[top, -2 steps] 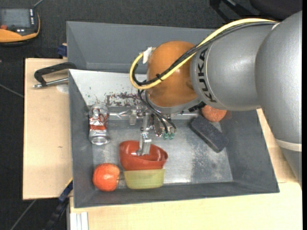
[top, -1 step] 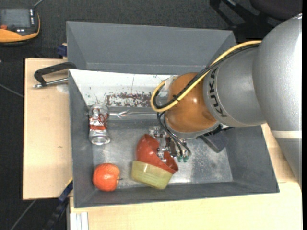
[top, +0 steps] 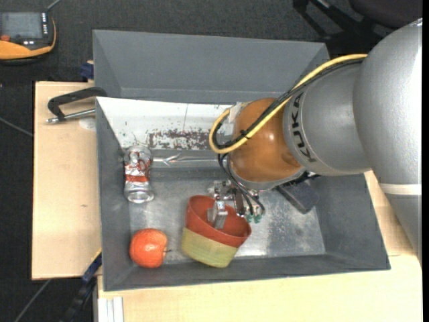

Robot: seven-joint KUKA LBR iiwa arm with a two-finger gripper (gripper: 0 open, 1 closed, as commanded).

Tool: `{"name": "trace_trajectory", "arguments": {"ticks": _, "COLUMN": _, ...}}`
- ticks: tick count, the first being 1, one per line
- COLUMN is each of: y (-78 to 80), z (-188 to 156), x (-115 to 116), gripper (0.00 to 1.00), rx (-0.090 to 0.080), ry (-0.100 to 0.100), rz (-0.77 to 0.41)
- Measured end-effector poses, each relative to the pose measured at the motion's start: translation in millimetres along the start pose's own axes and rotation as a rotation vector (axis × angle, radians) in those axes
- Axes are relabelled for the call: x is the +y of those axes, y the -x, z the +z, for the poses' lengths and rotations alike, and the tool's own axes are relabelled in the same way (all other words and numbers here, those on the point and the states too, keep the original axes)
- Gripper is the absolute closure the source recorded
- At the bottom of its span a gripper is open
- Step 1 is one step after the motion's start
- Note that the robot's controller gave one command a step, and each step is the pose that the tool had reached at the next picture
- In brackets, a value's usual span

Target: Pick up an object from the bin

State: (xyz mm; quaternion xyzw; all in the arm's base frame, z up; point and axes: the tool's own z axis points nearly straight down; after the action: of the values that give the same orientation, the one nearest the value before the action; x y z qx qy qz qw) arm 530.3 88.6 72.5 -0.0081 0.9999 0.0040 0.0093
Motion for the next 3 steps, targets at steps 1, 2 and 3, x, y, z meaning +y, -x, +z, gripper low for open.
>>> {"name": "trace_trajectory", "arguments": {"ticks": 1, "y": 4.1, "z": 0, "x": -8, "gripper": 1.0, "rx": -0.013, "ry": 0.001, "rz": -0.242}}
{"name": "trace_trajectory", "arguments": {"ticks": 2, "y": 5.0, "z": -64, "x": -6, "gripper": 1.0, "rx": -0.03, "ry": 0.003, "rz": -0.236}}
{"name": "trace_trajectory", "arguments": {"ticks": 3, "y": 21.5, "z": -186, "x": -4, "gripper": 1.0, "rx": -0.044, "ry": 0.004, "rz": -0.212}}
